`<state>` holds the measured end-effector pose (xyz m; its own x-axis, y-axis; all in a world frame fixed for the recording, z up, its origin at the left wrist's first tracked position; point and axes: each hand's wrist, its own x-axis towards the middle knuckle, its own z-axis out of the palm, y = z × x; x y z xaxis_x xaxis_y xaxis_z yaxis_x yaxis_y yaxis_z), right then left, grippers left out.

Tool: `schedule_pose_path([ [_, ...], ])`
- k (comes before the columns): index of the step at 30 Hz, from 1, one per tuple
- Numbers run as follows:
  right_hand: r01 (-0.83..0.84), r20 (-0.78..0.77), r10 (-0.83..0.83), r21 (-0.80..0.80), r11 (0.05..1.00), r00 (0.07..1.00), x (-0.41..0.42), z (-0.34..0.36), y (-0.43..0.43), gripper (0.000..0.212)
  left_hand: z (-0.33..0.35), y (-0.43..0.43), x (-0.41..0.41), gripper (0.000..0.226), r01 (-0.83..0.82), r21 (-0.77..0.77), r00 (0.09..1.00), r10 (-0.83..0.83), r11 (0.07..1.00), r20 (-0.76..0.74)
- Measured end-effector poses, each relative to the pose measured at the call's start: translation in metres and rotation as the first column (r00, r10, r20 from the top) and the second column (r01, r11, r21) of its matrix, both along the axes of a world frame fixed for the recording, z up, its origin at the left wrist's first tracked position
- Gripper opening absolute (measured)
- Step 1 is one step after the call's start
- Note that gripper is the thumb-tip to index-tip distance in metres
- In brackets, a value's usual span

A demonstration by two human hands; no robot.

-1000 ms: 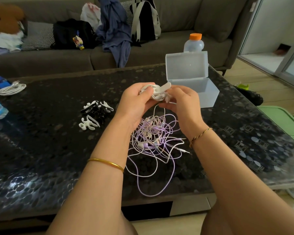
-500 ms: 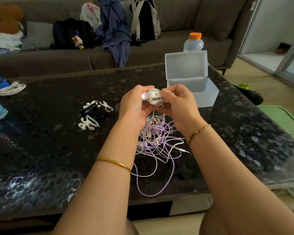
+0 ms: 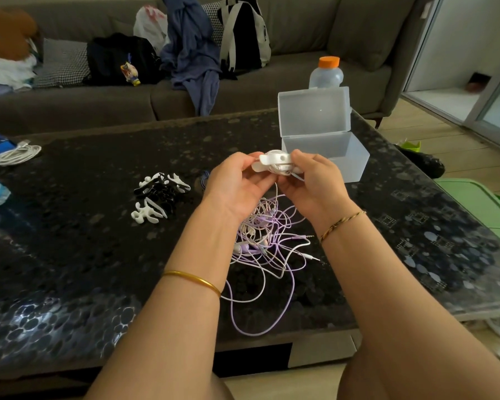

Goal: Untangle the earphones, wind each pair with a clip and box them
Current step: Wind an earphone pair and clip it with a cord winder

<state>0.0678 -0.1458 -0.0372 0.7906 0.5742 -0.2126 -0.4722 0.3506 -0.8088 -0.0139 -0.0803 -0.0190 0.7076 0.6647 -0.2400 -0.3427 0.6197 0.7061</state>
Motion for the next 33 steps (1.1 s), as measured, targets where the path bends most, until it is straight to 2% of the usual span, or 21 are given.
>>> schedule_pose_path([
  [2, 0.019, -0.076, -0.017, 0.032, 0.999, 0.997, 0.0, -0.002, 0.002, 0.015, -0.001, -0.003, 0.004, 0.017, -0.005, 0.124, 0.999, 0.009, 0.992, -0.032],
  [3, 0.036, -0.127, -0.028, 0.056, 0.998, 0.991, -0.001, -0.002, 0.003, 0.014, -0.003, -0.005, 0.006, 0.016, -0.01, 0.238, 0.996, 0.03, 0.971, -0.079],
  [4, 0.061, -0.178, -0.046, 0.079, 0.995, 0.983, -0.002, -0.003, 0.003, 0.012, -0.005, -0.004, 0.008, 0.015, -0.01, 0.413, 0.984, 0.083, 0.911, -0.158],
  [5, 0.092, -0.213, -0.073, 0.083, 0.992, 0.974, -0.002, -0.004, 0.004, 0.011, -0.009, -0.003, 0.009, 0.014, 0.016, 0.627, 0.951, 0.181, 0.779, -0.249],
  [6, 0.121, -0.222, -0.103, 0.068, 0.99, 0.969, -0.002, -0.004, 0.004, 0.009, -0.012, -0.001, 0.009, 0.014, 0.067, 0.813, 0.901, 0.315, 0.579, -0.299],
  [7, 0.134, -0.214, -0.121, 0.05, 0.99, 0.969, -0.001, -0.005, 0.004, 0.007, -0.016, 0.0, 0.008, 0.014, 0.114, 0.92, 0.848, 0.445, 0.374, -0.286],
  [8, 0.127, -0.201, -0.115, 0.045, 0.991, 0.973, -0.001, -0.005, 0.004, 0.004, -0.017, 0.001, 0.008, 0.015, 0.122, 0.964, 0.812, 0.535, 0.235, -0.233],
  [9, 0.098, -0.186, -0.086, 0.057, 0.994, 0.979, -0.002, -0.005, 0.004, 0.006, -0.018, 0.003, 0.007, 0.015, 0.097, 0.981, 0.792, 0.583, 0.169, -0.179],
  [10, 0.052, -0.167, -0.036, 0.088, 0.995, 0.985, -0.002, -0.006, 0.003, 0.011, -0.019, 0.005, 0.007, 0.015, 0.057, 0.988, 0.783, 0.607, 0.146, -0.135],
  [11, -0.005, -0.133, 0.021, 0.12, 0.993, 0.991, -0.002, -0.007, 0.002, 0.014, -0.02, 0.007, 0.007, 0.016, 0.001, 0.988, 0.782, 0.615, 0.151, -0.095],
  [13, -0.144, -0.037, 0.15, 0.134, 0.981, 0.988, -0.003, -0.007, 0.0, 0.021, -0.021, 0.015, 0.008, 0.019, -0.089, 0.971, 0.789, 0.61, 0.221, -0.066],
  [16, -0.268, 0.057, 0.262, 0.14, 0.953, 0.963, -0.004, -0.002, -0.003, 0.011, -0.021, 0.021, 0.004, 0.02, -0.109, 0.947, 0.821, 0.565, 0.302, -0.086],
  [19, -0.174, -0.025, 0.181, 0.177, 0.969, 0.983, -0.002, -0.001, -0.003, 0.01, -0.021, 0.017, 0.005, 0.021, -0.121, 0.941, 0.877, 0.479, 0.315, -0.048],
  [23, -0.059, -0.11, 0.079, 0.17, 0.984, 0.991, -0.002, -0.005, 0.002, 0.009, -0.022, 0.009, 0.008, 0.019, -0.153, 0.97, 0.819, 0.573, 0.19, 0.017],
  [24, -0.036, -0.121, 0.058, 0.176, 0.984, 0.991, -0.003, -0.005, 0.003, 0.01, -0.022, 0.006, 0.008, 0.017, -0.164, 0.966, 0.814, 0.581, 0.199, 0.018],
  [25, -0.015, -0.128, 0.04, 0.186, 0.982, 0.991, -0.003, -0.005, 0.004, 0.009, -0.022, 0.004, 0.009, 0.015, -0.165, 0.956, 0.817, 0.576, 0.241, -0.004],
  [29, 0.067, -0.115, -0.046, 0.179, 0.982, 0.992, -0.003, -0.005, 0.0, 0.01, -0.018, -0.005, 0.009, 0.014, -0.044, 0.84, 0.882, 0.416, 0.541, -0.222],
  [33, 0.132, 0.094, -0.132, 0.014, 0.991, 0.987, -0.003, -0.006, -0.004, 0.007, -0.015, -0.005, 0.008, 0.018, 0.1, 0.747, 0.895, 0.268, 0.657, -0.356],
])
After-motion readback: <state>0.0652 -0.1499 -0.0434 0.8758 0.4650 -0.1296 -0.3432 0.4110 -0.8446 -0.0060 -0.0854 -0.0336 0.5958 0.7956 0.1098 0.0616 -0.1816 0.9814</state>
